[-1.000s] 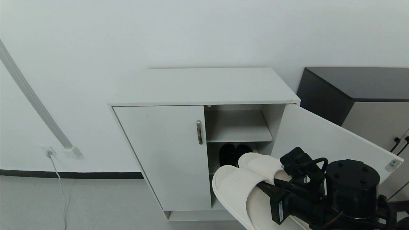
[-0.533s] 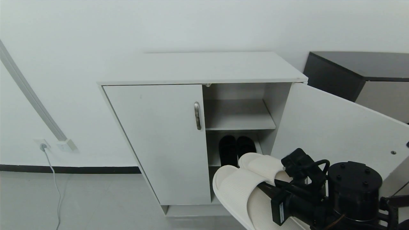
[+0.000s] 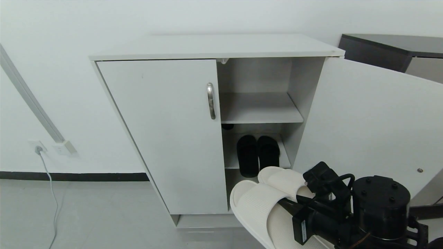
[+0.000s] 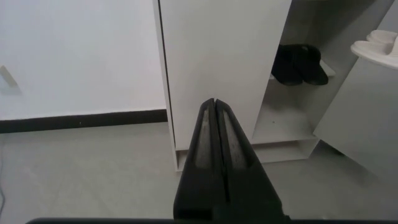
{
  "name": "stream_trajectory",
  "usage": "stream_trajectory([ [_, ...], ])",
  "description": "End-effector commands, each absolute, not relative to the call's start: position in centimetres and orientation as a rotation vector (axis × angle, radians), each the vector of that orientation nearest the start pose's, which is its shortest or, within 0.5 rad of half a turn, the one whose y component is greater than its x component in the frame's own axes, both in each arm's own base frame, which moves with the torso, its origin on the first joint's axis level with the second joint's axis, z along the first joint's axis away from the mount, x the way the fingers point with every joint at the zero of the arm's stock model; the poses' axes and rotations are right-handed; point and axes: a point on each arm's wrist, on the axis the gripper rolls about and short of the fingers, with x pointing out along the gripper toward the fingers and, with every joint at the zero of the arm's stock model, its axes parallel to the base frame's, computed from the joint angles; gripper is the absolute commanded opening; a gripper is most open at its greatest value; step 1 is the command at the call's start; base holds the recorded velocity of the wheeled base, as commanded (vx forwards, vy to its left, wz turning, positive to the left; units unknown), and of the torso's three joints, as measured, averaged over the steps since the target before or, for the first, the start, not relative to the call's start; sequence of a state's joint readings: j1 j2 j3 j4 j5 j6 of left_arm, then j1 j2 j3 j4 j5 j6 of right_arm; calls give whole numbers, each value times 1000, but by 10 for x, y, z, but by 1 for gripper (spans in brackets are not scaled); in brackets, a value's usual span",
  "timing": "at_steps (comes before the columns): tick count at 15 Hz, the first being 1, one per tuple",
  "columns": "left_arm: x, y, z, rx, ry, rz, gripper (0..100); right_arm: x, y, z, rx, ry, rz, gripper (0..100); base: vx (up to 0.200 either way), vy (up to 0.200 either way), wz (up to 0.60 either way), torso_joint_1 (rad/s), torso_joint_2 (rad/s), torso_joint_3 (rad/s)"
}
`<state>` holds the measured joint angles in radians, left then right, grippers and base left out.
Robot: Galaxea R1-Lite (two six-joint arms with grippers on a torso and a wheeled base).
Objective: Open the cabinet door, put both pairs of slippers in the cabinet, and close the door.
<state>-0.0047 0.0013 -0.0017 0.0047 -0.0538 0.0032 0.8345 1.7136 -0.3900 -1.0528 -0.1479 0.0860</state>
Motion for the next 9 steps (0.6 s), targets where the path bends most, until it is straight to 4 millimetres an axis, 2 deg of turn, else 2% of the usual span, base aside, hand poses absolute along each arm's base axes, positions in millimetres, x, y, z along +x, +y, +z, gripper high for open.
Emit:
stream_trajectory([
  [1, -23, -1, 75, 3, 5, -58, 0, 175, 188, 117, -51, 277, 671, 0, 0, 0, 0, -32, 432, 393],
  [4, -23, -1, 75, 3, 5, -58, 0, 175, 188, 117, -53, 278, 671, 0, 0, 0, 0, -12, 343, 321],
  [9, -23, -1, 75, 3, 5, -57, 0, 174, 188, 112, -76, 286, 669, 0, 0, 0, 0, 0, 36, 36],
])
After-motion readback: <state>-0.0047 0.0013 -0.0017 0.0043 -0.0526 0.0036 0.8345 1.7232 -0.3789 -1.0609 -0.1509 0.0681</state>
